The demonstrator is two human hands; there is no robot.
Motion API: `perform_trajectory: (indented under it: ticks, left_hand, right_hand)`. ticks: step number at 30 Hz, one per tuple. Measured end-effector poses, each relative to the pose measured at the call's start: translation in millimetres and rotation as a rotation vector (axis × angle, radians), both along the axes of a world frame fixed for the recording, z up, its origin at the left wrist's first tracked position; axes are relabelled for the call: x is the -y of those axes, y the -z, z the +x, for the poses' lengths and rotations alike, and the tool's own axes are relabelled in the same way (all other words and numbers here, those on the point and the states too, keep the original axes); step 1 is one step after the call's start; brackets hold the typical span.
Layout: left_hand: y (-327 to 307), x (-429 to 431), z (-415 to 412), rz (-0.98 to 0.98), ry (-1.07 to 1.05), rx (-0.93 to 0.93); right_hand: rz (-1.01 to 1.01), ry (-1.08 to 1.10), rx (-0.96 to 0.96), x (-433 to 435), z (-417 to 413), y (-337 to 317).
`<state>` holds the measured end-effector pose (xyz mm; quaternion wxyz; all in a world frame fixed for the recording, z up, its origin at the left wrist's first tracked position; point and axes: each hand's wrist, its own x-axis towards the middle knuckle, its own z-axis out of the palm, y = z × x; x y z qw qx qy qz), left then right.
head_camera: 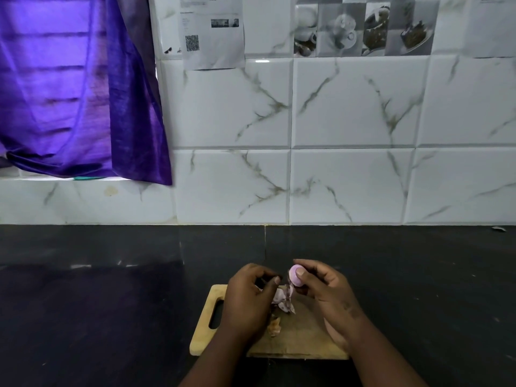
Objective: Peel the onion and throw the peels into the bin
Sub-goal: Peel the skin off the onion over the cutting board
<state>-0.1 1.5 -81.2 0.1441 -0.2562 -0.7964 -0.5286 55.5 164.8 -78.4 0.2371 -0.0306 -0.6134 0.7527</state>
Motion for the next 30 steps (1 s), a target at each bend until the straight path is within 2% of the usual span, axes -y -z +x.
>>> perform_trajectory:
  ticks: [5, 9, 13, 22, 26, 30]
  left_hand:
    - [-0.2, -0.5, -0.6, -0.019, -0.013, 0.032]
    - [2.4, -7.3, -0.4, -0.243, 0.000, -0.001]
    - [1.1, -5.8, 0.1, -0.189, 0.009, -0.023]
    - [0.6, -5.3, 3.4, -0.215, 0.073, -0.041]
    - [1.4, -5.5, 0.8, -0.145, 0.000, -0.033]
    - [2.0, -6.4, 0.0, -0.242, -0.042, -0.057]
  right_hand:
    - [-0.018, -0.037, 0.023, 0.7, -0.3, -0.1]
    - [-0.031, -0.079, 0.027, 2.1, 1.6, -2.2]
    - [0.005, -0.092, 0.036, 2.4, 1.9, -2.5]
    - [-0.026, -0.102, 0.047, 2.8, 3.9, -4.4]
    - [0.027, -0.087, 0.065, 3.7, 4.7, -4.6]
    - [0.024, -0.054, 0.078, 3.3, 5.0, -4.1]
